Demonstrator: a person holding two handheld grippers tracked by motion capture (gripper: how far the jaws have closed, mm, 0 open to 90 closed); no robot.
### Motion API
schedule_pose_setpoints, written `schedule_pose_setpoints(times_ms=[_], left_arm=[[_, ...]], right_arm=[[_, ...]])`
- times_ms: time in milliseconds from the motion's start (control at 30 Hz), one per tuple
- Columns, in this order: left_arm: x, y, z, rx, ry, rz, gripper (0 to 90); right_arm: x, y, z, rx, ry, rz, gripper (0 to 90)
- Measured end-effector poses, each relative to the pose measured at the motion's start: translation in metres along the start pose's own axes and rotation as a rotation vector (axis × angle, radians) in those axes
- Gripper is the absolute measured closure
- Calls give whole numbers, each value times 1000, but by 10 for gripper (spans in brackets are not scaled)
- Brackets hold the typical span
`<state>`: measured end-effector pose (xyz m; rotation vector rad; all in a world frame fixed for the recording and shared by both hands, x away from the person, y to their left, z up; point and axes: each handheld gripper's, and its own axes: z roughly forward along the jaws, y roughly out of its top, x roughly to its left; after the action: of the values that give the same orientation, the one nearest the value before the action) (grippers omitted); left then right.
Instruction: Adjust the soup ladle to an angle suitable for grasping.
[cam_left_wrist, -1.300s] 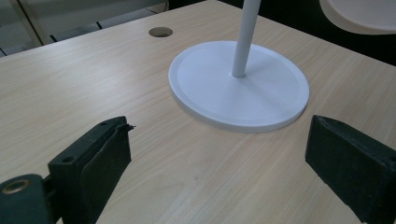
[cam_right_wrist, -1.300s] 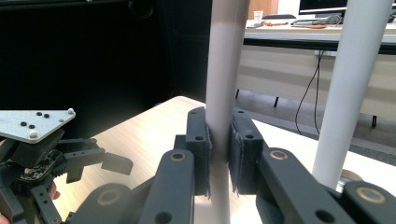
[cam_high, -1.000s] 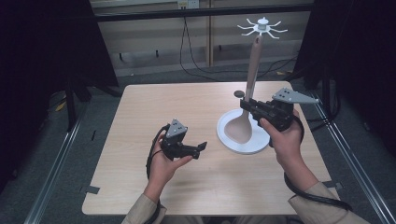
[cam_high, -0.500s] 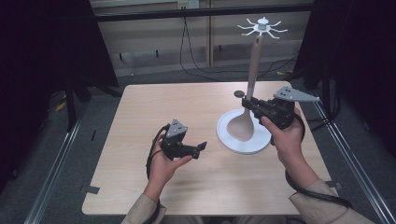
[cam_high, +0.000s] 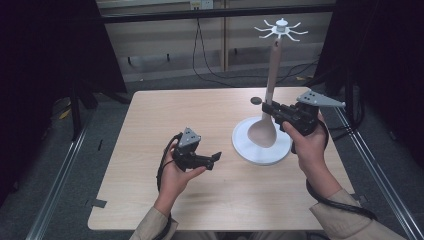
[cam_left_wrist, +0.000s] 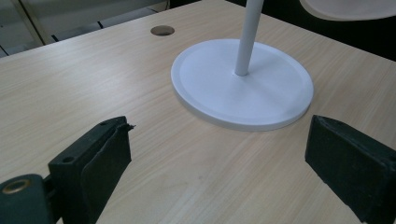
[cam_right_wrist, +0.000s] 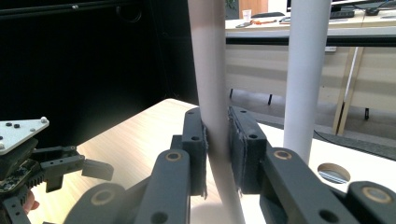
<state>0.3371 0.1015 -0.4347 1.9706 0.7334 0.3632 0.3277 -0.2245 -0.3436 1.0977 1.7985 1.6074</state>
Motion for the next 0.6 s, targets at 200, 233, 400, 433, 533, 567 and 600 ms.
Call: schedule_pose_setpoints(times_ms=[200, 233, 400, 433, 533, 567, 600], left_arm=[[1, 0, 0, -1, 0, 1, 68], [1, -1, 0, 0, -1, 2, 68], [2, -2, -1, 3, 3, 6, 69], [2, -2, -1, 1, 3, 5, 69], [2, -3, -2, 7, 5, 6, 71], [2, -4, -2, 8, 4, 4, 71], [2, -4, -2, 12, 7, 7, 71]], right_arm=[[0, 0, 4, -5, 13, 18, 776], [0, 0, 5, -5, 12, 12, 776], [-2, -3, 4, -24, 8, 32, 763], [-2, -3, 4, -30, 14, 48, 763], [-6, -3, 3, -25, 1, 28, 759], [-6, -2, 3, -25, 0, 34, 758], [-7, -2, 3, -22, -2, 35, 758]])
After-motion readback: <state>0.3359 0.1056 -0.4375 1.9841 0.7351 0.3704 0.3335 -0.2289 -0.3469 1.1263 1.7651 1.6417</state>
